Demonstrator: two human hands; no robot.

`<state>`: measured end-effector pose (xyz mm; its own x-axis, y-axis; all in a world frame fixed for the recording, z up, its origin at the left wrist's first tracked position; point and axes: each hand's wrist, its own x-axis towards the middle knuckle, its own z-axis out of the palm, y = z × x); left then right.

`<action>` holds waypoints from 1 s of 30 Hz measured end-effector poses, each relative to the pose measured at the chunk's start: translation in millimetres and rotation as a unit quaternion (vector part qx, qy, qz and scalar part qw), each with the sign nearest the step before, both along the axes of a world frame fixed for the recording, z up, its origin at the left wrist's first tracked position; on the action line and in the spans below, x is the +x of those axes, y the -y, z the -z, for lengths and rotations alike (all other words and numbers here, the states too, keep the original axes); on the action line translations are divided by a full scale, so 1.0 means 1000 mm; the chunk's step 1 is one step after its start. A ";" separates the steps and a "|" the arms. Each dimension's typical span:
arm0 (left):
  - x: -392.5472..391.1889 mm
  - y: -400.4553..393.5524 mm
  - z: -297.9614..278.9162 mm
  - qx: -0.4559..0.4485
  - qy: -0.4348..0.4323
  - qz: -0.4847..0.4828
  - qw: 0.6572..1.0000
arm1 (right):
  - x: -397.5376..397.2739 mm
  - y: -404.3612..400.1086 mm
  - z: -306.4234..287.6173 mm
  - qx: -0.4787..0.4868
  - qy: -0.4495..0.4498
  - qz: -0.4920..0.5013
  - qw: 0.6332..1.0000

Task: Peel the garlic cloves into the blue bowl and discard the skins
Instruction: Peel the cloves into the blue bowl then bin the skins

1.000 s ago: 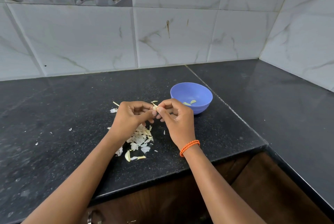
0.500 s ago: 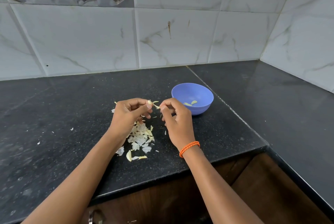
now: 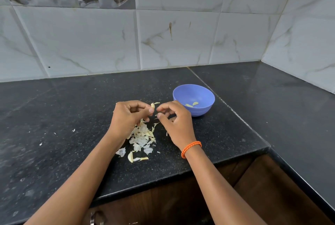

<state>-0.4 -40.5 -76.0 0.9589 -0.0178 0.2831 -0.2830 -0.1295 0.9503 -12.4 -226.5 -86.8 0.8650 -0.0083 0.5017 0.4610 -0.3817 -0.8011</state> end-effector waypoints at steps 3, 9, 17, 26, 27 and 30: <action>-0.002 0.003 0.000 0.054 0.016 0.006 0.998 | 0.000 0.001 0.000 0.055 -0.015 -0.010 0.998; -0.005 0.006 0.000 0.145 0.064 0.001 0.987 | 0.000 0.002 0.002 0.058 -0.027 -0.036 0.997; -0.002 0.005 -0.001 0.053 0.059 0.015 0.997 | 0.002 0.005 0.003 0.094 -0.033 -0.039 0.994; -0.004 0.009 -0.001 0.021 0.031 0.038 0.999 | 0.001 0.004 0.002 0.100 -0.036 -0.022 0.994; -0.004 0.009 0.000 0.025 0.029 0.038 0.999 | 0.001 0.004 0.002 0.101 -0.033 -0.017 0.994; -0.004 0.011 0.000 0.038 0.028 0.041 0.998 | 0.000 0.004 0.001 0.110 -0.023 -0.015 0.994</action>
<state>-4.5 -51.2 -76.3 0.9364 -0.1189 0.3302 -0.3471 -0.1747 0.9214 -12.4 -230.5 -87.4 0.8885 -0.0877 0.4504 0.4303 -0.1821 -0.8841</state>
